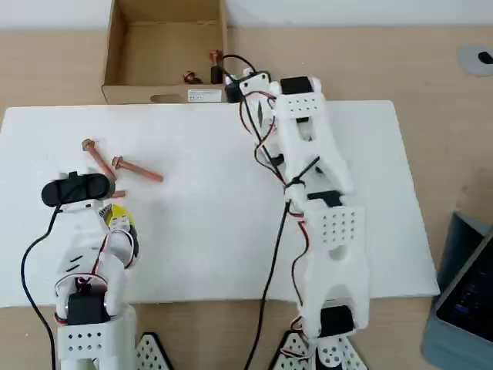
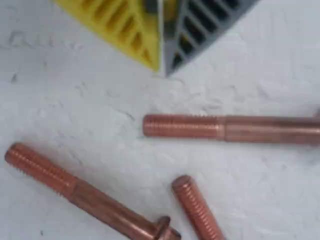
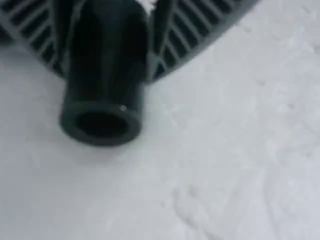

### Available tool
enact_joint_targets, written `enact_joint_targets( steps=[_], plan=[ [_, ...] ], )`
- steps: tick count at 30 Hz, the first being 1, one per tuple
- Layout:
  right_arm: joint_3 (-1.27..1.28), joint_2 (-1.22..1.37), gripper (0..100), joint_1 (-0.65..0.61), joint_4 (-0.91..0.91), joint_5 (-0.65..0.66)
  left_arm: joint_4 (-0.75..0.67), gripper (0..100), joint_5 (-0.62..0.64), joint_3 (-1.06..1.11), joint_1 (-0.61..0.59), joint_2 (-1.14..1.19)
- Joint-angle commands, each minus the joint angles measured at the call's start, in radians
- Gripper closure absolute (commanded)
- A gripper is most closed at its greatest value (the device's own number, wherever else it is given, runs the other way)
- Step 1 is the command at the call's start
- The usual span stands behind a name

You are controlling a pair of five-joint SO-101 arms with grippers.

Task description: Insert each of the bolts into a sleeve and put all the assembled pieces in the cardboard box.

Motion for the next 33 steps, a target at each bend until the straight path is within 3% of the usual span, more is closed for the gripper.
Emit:
enact_joint_targets(
  steps=[1,7,13,24,33],
  plan=[
    [-0.099,0.008,98.8,-0.001,0.055,0.002,0.002,100,0.005,0.014,0.006,-0.008],
    [-0.354,0.008,98.8,-0.002,0.239,0.000,0.002,100,0.006,0.014,0.006,-0.008],
    [-0.398,-0.064,98.8,0.012,0.256,-0.112,0.005,100,0.003,0.014,0.014,-0.008],
    [-0.018,-0.512,98.8,0.021,0.255,-0.247,0.006,100,0.003,0.014,0.012,-0.008],
    [0.377,-0.974,98.8,0.025,0.255,-0.253,0.006,100,0.005,0.014,0.011,-0.008]
  ],
)
